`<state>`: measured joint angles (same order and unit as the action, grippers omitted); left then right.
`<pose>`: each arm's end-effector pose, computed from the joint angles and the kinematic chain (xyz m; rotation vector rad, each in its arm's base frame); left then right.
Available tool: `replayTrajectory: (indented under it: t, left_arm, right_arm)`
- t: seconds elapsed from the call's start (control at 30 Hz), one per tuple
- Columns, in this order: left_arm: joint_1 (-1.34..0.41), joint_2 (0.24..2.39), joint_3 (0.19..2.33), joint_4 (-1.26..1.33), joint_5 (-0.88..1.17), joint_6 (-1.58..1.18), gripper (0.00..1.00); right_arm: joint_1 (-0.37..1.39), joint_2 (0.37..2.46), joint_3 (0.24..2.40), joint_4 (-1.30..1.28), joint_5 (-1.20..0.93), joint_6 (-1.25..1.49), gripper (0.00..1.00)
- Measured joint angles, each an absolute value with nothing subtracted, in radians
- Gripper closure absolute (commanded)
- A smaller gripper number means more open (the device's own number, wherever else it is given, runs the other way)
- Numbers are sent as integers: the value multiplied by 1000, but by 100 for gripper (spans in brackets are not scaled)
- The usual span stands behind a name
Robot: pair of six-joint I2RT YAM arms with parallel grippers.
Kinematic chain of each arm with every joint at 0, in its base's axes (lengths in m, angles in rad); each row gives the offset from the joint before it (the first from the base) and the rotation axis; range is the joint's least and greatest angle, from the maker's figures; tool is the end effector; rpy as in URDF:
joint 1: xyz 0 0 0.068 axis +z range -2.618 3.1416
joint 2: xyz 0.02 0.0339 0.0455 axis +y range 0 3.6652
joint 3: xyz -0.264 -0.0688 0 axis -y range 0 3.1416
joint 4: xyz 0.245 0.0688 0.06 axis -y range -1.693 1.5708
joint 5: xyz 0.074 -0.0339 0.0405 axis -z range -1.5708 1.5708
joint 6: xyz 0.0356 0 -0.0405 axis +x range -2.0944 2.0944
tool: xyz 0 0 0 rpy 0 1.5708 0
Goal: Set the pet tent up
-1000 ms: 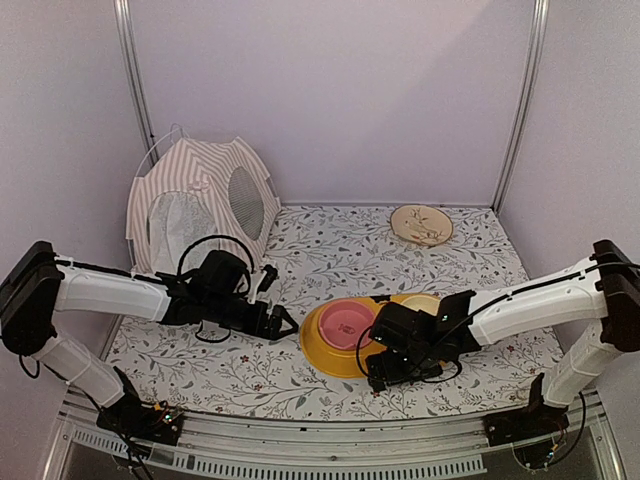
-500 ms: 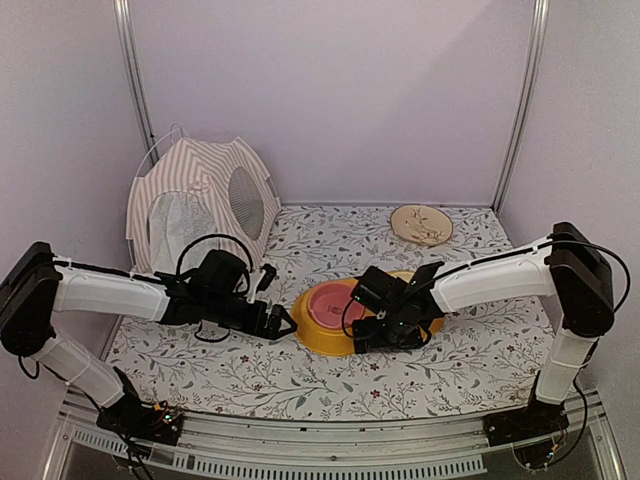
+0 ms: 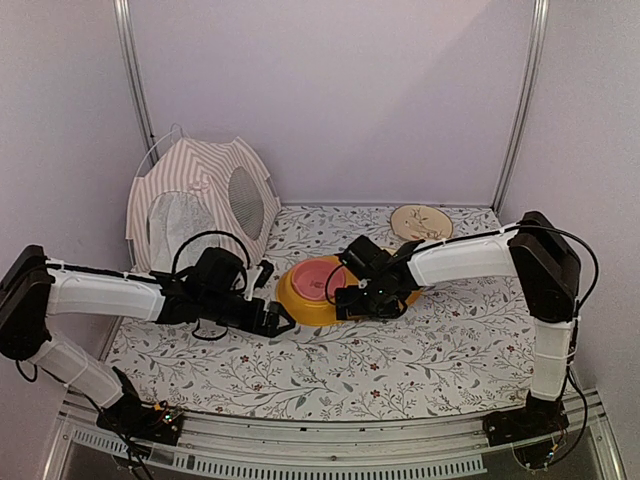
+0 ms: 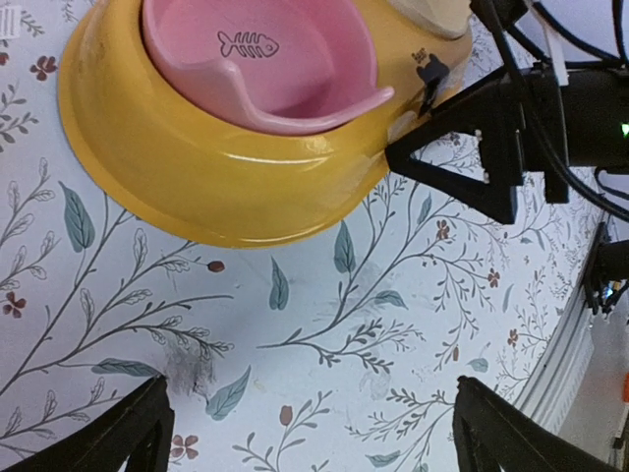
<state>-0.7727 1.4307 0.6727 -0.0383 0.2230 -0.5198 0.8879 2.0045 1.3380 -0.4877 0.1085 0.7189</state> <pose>0.1938 -0.1999 0.1723 0.4322 2.4870 -0.8447 0.2585 0.3116 0.1487 -0.2013 2.7511 0.3156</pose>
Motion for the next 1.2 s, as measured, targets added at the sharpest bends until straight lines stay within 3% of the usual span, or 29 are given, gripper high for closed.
replayTrajectory:
  t: [0.5, 0.93, 1.2]
  left_arm:
    - [-773, 1413, 675, -43, 196, -519, 0]
    - [-765, 1346, 675, -46, 126, -521, 1]
    - [-759, 1304, 675, -62, 100, -525, 1]
  right_arm:
    - [837, 2164, 1549, -379, -4, 657, 1]
    - [884, 2179, 1562, -208, -177, 623, 1]
    - [884, 2276, 1598, -37, -334, 647, 15]
